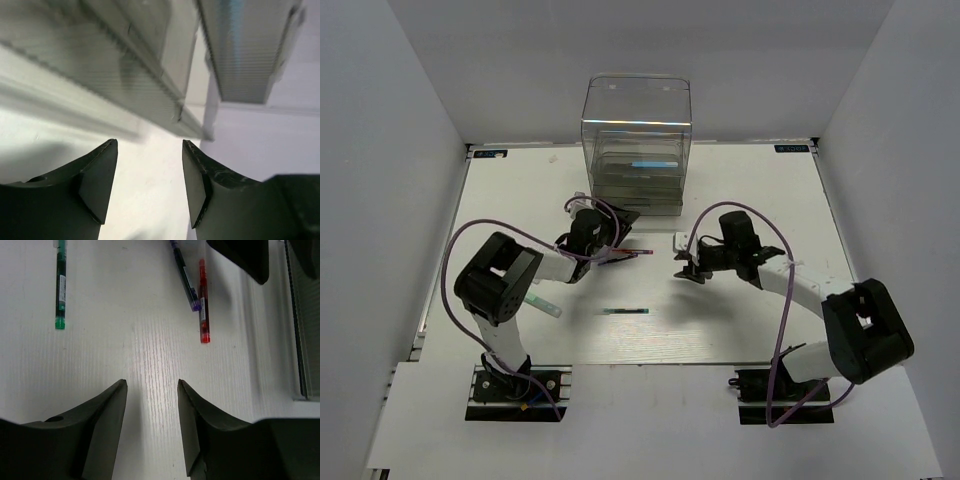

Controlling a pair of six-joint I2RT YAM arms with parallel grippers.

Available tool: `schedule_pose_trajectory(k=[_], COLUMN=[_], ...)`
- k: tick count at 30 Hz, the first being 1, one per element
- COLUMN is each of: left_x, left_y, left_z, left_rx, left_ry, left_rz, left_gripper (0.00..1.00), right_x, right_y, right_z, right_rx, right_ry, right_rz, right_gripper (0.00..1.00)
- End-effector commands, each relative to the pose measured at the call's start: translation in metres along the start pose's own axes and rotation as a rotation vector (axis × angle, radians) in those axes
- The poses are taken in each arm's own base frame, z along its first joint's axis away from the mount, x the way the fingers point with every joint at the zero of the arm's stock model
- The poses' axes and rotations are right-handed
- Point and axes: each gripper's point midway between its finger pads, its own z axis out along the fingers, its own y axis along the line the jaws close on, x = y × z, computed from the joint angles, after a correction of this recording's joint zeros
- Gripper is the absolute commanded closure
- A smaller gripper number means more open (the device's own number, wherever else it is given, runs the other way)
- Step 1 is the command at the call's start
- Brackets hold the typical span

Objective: Sort the stationery into containers
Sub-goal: Open the drawer in the storage box, then pick up the pen from the center of the board.

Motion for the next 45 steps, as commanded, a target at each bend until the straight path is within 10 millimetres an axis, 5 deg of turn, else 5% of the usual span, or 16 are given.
schedule_pose_trajectory(k=[1, 13, 20, 24, 30, 37, 45], left_x=[0.013, 0.009, -0.004, -0.01, -0.015, 0.007, 0.03], left_y=[-0.004, 0.033, 0.08, 0.092, 0.089, 0.073, 0.078], left_z=[-0.02, -0.107, -0.171, -0.198, -0.217, -0.212, -0.205], left_rx=[-0.047, -0.198, -0.343, -0.367, -0.395, -0.339, -0.308], left_ry=[0.085, 0.108, 0.033, -0.018, -0.023, 0.146, 0.302], left_rz=[0.078, 0.2, 0.2, 0.145, 0.162, 0.258, 0.356], left_gripper=[0.36, 0.36, 0.68, 0.53, 0.39, 0.37, 0.37], right_x=[-0.017, -0.012, 0.007, 0.009, 0.01, 0.028, 0.039], right_y=[-0.008, -0.025, -0.049, -0.071, -0.091, -0.058, -0.051], right_z=[0.008, 0.042, 0.075, 0.094, 0.109, 0.11, 0.113], right_rx=[-0.044, -0.048, -0.005, -0.005, 0.006, -0.158, -0.204], right_ry=[-0.045, 0.009, 0.113, 0.134, 0.149, 0.181, 0.219], right_rz=[-0.08, -0.132, -0.2, -0.182, -0.173, -0.139, -0.093], right_gripper=[0.49, 0.51, 0.56, 0.56, 0.56, 0.56, 0.58])
